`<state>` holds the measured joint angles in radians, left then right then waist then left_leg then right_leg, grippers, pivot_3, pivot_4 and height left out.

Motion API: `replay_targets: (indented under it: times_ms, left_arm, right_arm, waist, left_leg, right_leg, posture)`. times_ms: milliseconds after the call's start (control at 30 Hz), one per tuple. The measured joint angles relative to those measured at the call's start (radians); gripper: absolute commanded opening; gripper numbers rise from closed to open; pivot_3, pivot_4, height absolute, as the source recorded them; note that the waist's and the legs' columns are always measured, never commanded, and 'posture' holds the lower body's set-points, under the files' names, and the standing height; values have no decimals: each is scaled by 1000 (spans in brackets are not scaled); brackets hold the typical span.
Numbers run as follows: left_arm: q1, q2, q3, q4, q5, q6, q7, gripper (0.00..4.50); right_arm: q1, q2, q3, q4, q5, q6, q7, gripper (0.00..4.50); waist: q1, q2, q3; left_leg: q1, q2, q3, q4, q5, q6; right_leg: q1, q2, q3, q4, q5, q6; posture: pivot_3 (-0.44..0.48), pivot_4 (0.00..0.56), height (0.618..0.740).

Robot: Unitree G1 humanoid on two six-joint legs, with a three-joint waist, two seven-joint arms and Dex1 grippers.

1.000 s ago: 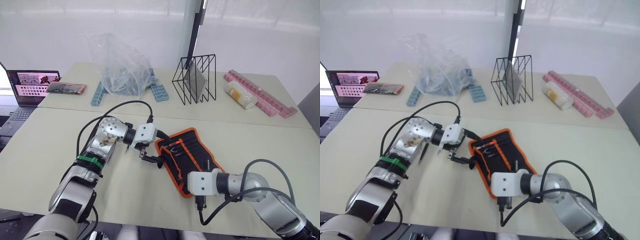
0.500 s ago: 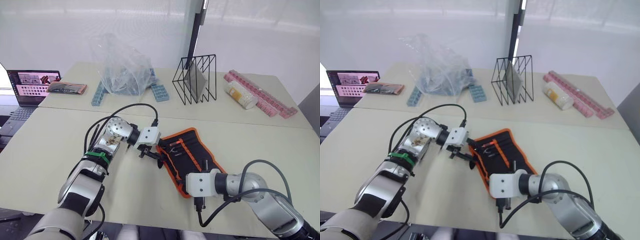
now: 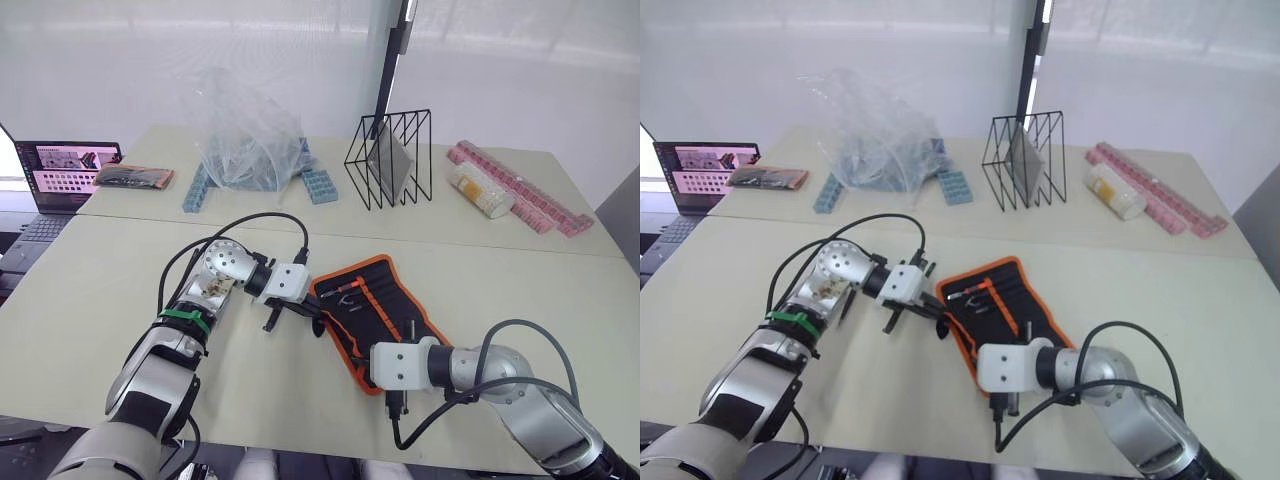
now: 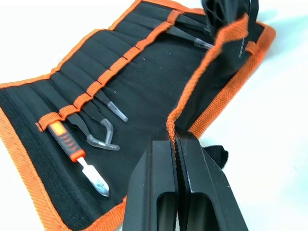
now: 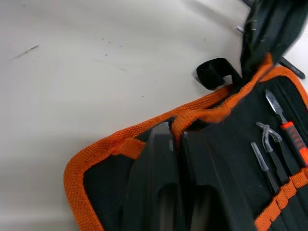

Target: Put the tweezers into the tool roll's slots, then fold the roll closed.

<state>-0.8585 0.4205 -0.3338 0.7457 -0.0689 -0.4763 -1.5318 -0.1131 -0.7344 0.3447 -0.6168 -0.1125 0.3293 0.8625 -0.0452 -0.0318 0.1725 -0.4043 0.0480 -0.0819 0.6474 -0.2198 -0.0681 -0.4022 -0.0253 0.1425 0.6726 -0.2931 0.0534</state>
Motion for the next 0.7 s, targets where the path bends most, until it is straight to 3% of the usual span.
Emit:
replay_targets:
  times_ms: [100,300,700]
  left_arm:
    - [25,12,0,-4,30,-79,42,0]
    - [77,28,2,1,53,-231,106,0]
    - [114,47,12,100,38,-460,156,0]
  right_arm:
    - [16,88,-85,-18,137,127,-12,2321]
    - [-32,192,-283,-80,443,370,-32,2321]
    - [-23,300,-227,48,486,379,-166,2321]
  waist:
    - [-1,0,0]
    - [0,0,0]
    - [-1,0,0]
  left_leg:
    - [0,0,0,1,0,0]
    - [0,0,-1,4,0,0]
    - [0,0,-1,4,0,0]
  right_leg:
    - [0,0,0,2,0,0]
    - [0,0,0,5,0,0]
    - [0,0,0,6,0,0]
  posture:
    - [0,150,720]
    - [0,150,720]
    - [0,150,720]
